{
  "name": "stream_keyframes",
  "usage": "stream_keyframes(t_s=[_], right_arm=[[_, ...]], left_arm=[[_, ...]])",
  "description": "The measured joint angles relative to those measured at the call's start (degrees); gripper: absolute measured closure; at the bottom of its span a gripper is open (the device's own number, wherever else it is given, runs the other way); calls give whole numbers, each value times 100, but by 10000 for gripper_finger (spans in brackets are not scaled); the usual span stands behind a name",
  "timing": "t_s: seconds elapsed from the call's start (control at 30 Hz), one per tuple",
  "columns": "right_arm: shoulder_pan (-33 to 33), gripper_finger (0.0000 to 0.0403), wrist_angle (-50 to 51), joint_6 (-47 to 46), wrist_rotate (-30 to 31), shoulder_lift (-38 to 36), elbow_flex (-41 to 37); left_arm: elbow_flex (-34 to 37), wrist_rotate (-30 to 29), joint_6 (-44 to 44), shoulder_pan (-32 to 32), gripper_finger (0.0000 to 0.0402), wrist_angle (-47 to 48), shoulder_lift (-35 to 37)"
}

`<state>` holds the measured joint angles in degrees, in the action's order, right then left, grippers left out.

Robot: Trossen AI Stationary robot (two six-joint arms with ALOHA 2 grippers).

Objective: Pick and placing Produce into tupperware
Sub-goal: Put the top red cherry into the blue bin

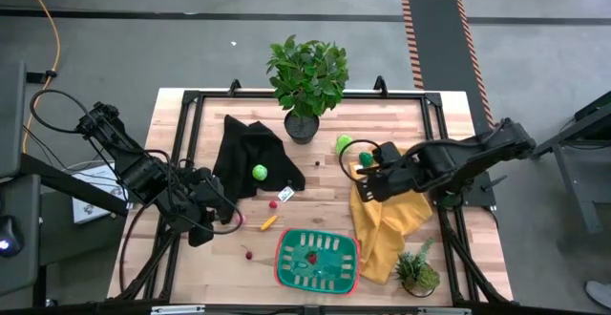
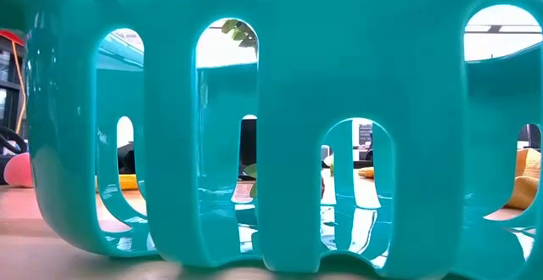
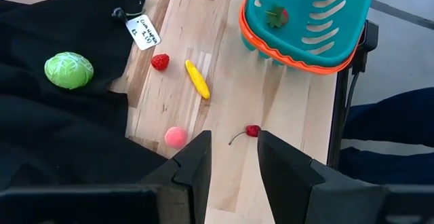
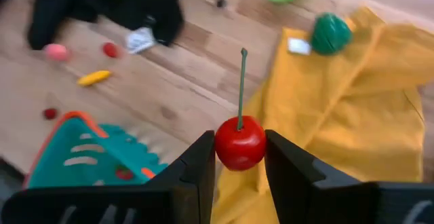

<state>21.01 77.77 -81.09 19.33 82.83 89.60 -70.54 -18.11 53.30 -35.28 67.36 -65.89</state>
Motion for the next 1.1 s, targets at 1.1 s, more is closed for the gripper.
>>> stream_keyframes(t_s=[1.1], right_arm=[[796,308,-3620,1521,-514,1022,-46]], left_arm=[[0,9,-269,-1,291,-1757,2]])
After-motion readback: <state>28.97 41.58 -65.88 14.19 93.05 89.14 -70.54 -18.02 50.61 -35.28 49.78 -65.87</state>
